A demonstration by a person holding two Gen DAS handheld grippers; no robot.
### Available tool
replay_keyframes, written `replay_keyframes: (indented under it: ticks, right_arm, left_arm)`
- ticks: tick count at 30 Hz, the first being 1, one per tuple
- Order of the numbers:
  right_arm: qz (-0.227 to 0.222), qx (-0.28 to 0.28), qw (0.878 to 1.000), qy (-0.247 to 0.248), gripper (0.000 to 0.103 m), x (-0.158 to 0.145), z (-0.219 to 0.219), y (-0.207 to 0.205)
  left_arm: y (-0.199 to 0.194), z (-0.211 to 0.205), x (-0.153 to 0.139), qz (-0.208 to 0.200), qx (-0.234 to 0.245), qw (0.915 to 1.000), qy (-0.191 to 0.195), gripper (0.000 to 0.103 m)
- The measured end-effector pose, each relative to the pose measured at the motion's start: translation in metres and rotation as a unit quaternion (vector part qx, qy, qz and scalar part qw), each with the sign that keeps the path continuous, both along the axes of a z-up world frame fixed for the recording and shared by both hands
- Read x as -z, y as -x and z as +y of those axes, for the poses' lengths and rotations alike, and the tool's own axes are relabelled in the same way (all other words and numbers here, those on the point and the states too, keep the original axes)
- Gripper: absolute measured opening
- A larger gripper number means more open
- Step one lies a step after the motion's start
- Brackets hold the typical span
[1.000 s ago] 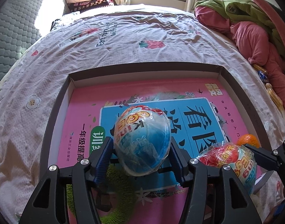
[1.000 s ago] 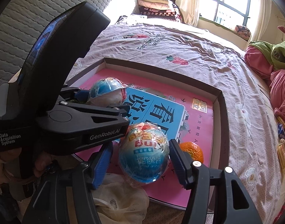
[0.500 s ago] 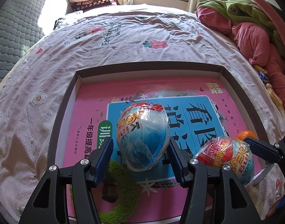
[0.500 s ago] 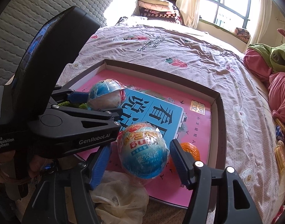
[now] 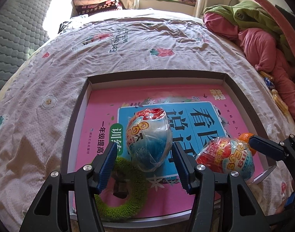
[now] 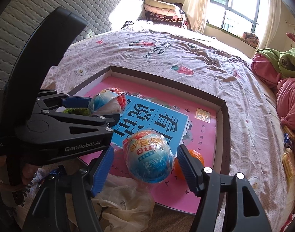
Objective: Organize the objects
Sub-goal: 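Open left tool to drop the blue-white ball while right tool releases the egg bag, then withdraw both open tools from the tray toward the remaining items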
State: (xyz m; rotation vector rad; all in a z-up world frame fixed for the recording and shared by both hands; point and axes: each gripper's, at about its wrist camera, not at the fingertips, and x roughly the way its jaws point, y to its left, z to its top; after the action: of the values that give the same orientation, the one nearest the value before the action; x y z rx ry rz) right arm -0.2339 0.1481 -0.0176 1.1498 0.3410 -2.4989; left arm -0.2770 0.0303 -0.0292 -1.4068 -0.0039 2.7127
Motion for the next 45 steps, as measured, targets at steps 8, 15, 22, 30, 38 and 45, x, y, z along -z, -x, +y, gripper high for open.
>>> replay_keyframes:
  ticks: [8,15,22,30,38,45]
  right_arm:
    - [0.004,0.004,1.000,0.004,0.067,-0.004,0.002,-0.001]
    - [0.011,0.009,1.000,0.008,0.067,-0.008,0.005,-0.002]
    - [0.020,0.012,1.000,0.017,0.072,-0.014,0.009,-0.005]
    - [0.031,0.011,0.999,0.020,0.072,-0.021,0.012,-0.011]
    - [0.039,0.011,0.999,0.025,0.072,-0.026,0.013,-0.013]
    - [0.051,0.012,0.998,0.034,0.072,-0.033,0.017,-0.017]
  left_arm:
    - [-0.010,0.001,-0.006,0.007,-0.001,1.0000,-0.005,0.060]
    - [-0.018,-0.006,-0.013,0.009,-0.010,0.9997,-0.020,0.060]
    - [-0.033,-0.010,-0.021,0.021,-0.024,0.9994,-0.015,0.060]
    - [-0.047,-0.009,-0.025,0.030,-0.026,0.9992,-0.008,0.061]
    - [-0.056,-0.008,-0.032,0.041,-0.026,0.9988,0.009,0.061]
    - [-0.065,-0.006,-0.037,0.048,-0.025,0.9984,0.014,0.061]
